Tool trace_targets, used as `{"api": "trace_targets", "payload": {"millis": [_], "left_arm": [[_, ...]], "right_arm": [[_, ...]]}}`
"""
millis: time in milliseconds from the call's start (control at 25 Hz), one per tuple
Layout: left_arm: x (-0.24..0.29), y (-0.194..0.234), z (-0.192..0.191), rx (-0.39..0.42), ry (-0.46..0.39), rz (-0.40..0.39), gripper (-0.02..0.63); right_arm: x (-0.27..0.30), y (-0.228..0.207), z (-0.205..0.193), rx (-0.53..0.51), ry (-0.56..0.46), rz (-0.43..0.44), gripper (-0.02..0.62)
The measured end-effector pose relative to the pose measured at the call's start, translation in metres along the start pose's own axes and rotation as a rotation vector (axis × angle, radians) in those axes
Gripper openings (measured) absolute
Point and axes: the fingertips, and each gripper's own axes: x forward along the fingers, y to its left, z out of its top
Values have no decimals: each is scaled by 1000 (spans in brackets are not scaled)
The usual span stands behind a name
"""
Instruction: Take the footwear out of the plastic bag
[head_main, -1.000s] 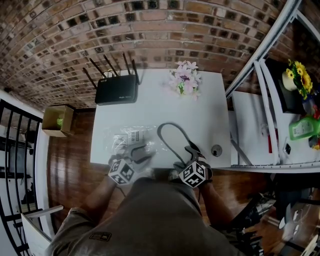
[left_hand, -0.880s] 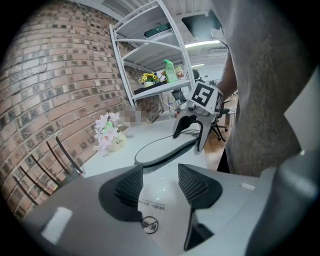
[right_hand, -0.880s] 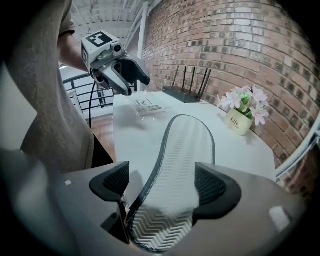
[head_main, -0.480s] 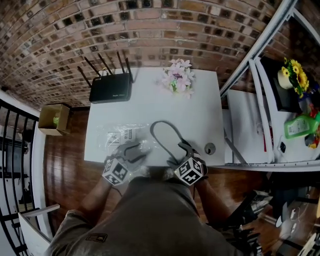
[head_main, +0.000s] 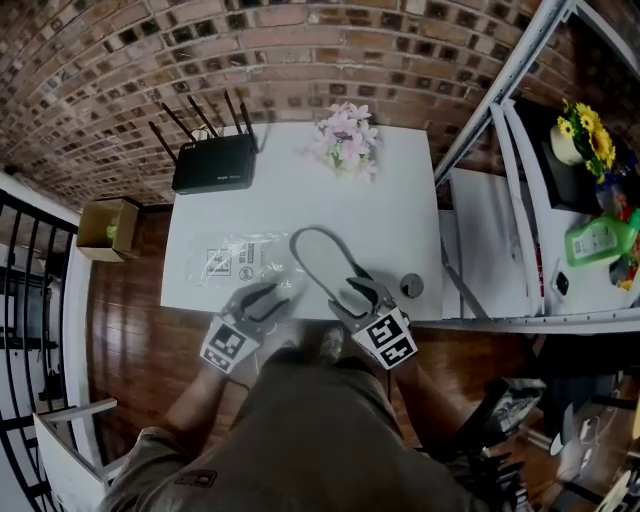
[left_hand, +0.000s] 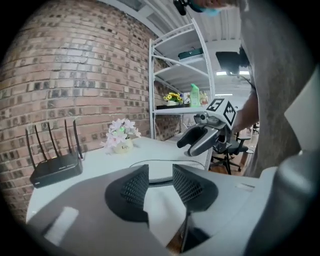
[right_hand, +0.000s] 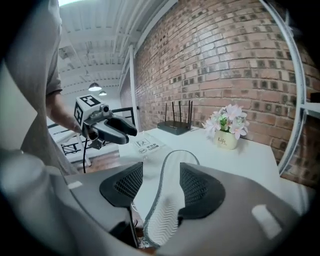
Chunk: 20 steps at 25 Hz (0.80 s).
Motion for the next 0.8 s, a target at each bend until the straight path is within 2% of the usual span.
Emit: {"api": "trace_targets", "payload": {"millis": [280,560,800], "left_arm": [[-25,-8,9,-36,-65,10,87],[-77,-34,14,-106,-145,-3,18],[-112,-59,7,-116,-175,-33,3]], "right_arm": [[-18,19,12,29,-62,-36,189],[-46,63,28,139,-158,-103,130],[-70,105,28,196,-193,-164,53]]}}
